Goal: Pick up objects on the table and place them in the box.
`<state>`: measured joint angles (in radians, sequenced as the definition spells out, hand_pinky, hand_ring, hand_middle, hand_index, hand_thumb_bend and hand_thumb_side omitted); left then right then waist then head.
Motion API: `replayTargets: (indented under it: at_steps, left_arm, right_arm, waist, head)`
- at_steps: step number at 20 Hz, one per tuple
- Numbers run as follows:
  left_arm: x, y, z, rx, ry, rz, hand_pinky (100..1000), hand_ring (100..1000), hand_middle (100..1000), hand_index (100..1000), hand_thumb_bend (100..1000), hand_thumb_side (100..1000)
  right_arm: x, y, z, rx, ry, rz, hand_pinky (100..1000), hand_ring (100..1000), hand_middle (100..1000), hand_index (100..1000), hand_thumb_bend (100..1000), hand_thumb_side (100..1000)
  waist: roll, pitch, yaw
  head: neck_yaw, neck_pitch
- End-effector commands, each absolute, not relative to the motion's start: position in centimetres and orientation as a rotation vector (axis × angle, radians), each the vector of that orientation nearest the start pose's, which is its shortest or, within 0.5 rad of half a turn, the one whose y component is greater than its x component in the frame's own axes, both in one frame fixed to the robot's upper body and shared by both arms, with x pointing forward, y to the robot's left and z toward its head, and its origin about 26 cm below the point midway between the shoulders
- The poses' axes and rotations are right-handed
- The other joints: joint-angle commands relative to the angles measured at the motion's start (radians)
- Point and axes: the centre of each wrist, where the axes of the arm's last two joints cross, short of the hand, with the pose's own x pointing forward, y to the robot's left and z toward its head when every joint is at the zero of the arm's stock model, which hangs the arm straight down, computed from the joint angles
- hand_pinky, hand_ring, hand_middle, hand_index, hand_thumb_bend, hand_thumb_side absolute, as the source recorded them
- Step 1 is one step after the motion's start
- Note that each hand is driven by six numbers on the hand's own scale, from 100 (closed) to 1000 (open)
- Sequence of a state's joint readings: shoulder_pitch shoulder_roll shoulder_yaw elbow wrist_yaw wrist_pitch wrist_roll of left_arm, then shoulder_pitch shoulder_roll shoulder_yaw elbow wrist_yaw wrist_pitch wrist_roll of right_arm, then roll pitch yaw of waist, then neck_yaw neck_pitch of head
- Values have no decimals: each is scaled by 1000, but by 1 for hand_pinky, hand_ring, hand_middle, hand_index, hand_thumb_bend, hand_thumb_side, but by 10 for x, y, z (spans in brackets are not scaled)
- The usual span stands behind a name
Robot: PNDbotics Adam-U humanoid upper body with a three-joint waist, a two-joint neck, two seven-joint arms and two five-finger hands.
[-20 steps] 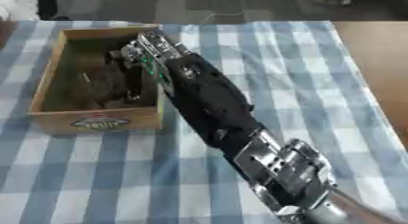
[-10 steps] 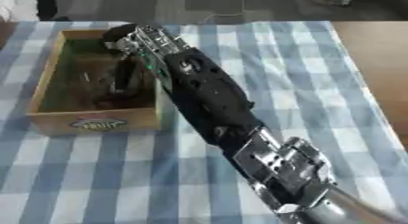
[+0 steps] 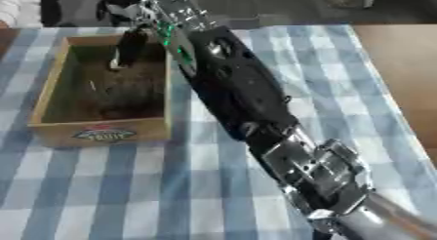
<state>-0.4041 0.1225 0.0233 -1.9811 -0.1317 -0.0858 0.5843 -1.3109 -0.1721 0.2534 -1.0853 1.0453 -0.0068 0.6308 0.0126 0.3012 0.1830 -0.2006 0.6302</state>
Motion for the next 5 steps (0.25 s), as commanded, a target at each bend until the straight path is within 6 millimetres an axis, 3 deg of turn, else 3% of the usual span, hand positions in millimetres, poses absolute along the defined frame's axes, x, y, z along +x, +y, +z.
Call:
replayTargets:
  at_steps: [1,2,5]
  left_arm:
    - [309,224,219,383,-2486,466,770,784,773,658,100,657]
    - [309,224,219,384,-2485,466,769,783,772,659,100,657]
    - [308,227,218,406,-2480,476,769,782,772,659,100,657]
  right_arm:
    - [433,-78,371,-1000,-1686,1694,825,924,738,929,443,365]
    - [432,-79,372,-1000,-1688,1690,757,860,671,888,449,375]
    - [429,-104,380,-1084,-1706,1576,729,828,656,891,454,418]
  waist:
    - [4,-24,0]
    - [4,-25,0]
    - [13,-35,-25]
  head:
    - [4,-3]
    - [5,-2]
    - [30,3]
